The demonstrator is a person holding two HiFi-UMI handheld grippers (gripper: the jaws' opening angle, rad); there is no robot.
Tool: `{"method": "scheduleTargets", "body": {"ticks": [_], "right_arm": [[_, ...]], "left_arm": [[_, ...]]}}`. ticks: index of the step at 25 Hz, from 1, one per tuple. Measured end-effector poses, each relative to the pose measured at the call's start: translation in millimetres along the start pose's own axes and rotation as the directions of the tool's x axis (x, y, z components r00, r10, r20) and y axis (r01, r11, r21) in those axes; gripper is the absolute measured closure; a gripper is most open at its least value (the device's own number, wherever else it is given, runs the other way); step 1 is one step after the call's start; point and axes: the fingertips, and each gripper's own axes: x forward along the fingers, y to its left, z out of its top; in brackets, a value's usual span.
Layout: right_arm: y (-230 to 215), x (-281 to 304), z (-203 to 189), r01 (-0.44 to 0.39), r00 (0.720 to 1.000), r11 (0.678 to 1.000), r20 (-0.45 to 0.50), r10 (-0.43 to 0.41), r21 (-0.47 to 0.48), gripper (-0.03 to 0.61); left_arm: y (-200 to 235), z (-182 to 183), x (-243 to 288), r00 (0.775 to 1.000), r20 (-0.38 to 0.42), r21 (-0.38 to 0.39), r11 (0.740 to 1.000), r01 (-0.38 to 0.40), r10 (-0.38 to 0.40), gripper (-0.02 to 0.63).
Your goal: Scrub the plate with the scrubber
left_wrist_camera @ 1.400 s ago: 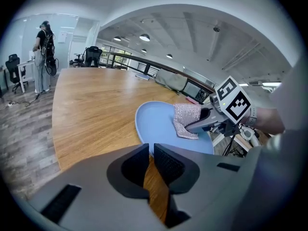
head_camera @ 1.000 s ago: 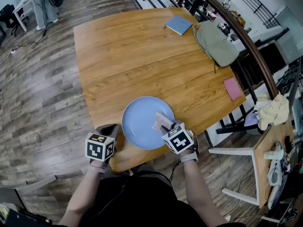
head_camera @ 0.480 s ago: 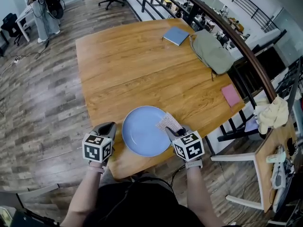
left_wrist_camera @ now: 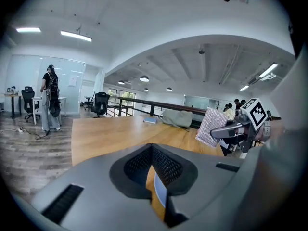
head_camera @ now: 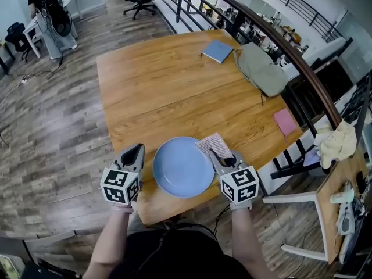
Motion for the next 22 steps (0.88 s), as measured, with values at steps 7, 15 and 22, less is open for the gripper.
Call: {"method": "scheduleTargets", "body": {"ticks": [7,15,22], "right_arm": [[-5.9,-11.2,30.3,0.055,0.991,0.998,0.121,-0.053,-0.011,0.505],[-6.1,-16.2,58.7,0.059,0.978,0.998,0.203,-0.055,-0.015,0.505],[-6.8,-21.1,77.7,0.077,0.964,0.996,0.257,-0.065,-0.037,0.505]], "left_arm": [[-10.3,29.4,-10.7,0.991,0.129,0.051,0.998,-0.044,0.037,0.617],[-6.5,46.8,-16.4,0.986,0.162,0.044,0.998,-0.053,0.045,0.617],[-7.0,54.9,-23.4,0.983,0.176,0.06,0.996,-0.062,0.051,0.617]]}}
